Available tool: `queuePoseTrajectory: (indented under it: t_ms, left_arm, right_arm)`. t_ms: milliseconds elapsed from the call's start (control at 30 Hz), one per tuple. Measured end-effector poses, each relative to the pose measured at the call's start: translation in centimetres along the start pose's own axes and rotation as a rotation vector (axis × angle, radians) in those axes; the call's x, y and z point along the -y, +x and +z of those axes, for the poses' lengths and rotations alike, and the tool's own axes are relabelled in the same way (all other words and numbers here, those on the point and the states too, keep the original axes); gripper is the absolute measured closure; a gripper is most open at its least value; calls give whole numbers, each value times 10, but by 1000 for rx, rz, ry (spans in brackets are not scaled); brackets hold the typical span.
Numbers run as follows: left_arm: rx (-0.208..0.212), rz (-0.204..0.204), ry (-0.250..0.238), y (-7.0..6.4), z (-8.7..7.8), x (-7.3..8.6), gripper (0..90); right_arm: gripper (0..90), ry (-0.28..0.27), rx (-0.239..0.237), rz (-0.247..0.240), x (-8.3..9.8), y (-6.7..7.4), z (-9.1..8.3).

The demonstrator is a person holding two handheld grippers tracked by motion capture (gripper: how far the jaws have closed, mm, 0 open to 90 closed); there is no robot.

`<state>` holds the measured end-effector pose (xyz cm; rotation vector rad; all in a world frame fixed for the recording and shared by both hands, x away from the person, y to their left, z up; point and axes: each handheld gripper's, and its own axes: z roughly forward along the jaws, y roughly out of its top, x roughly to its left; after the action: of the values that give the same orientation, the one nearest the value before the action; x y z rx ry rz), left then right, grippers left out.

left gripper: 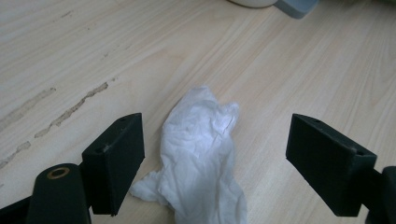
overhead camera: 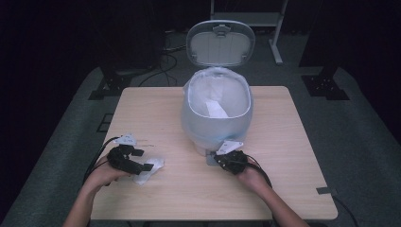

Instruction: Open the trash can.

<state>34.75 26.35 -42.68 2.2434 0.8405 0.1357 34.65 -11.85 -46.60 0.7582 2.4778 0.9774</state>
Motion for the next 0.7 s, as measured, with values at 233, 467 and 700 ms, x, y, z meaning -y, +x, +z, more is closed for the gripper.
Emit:
queuePoseTrajectory:
  t_ms: [233,467,700]
  left_arm:
    - [-9,1,6,1,4,6,187]
    - [-28,7,3,2,8,11,198]
    - [-41,18,11,3,12,14,230]
  right_arm:
    - [873,0,0,1,0,0,0]
    - [873,0,0,0,0,0,0]
    - [873,-2,0,-3,0,0,0]
